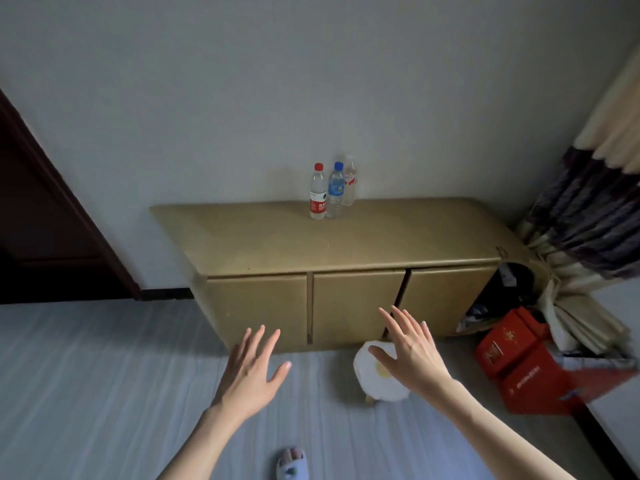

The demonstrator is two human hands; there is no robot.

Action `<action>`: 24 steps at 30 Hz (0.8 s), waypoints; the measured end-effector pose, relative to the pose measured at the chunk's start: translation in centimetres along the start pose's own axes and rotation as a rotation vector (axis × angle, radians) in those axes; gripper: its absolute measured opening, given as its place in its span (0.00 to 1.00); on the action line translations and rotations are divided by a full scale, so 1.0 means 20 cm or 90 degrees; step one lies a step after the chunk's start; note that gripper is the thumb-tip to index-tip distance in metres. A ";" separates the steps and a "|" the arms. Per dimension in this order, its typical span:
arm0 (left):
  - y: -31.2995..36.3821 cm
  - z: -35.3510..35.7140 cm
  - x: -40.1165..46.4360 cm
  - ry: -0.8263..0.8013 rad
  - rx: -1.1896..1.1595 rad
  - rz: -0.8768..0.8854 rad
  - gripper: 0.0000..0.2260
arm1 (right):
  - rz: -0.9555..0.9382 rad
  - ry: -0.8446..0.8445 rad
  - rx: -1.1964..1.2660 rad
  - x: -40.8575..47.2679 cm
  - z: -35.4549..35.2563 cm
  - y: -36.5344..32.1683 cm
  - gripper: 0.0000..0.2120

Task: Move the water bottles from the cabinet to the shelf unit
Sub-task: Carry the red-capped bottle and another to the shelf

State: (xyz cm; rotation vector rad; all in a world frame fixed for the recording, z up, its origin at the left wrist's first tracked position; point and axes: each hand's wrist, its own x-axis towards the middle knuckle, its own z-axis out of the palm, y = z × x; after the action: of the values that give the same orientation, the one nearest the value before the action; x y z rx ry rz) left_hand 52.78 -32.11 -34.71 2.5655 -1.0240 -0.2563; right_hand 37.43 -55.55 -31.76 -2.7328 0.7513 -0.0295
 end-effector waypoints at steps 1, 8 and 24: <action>-0.03 -0.03 0.13 0.001 0.000 0.010 0.49 | 0.011 0.006 0.012 0.12 -0.01 -0.01 0.33; -0.14 -0.26 0.93 0.060 -0.010 0.053 0.37 | 0.018 0.098 0.053 0.80 -0.17 -0.09 0.37; -0.23 -0.14 2.22 -0.048 -0.061 0.009 0.36 | 0.080 -0.023 0.071 2.19 -0.13 0.25 0.30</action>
State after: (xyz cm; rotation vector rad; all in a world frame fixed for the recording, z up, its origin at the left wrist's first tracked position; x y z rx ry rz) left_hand 88.47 -59.07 -35.37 2.4792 -1.0314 -0.3920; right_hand 72.44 -82.36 -33.48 -2.5689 0.8819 0.0056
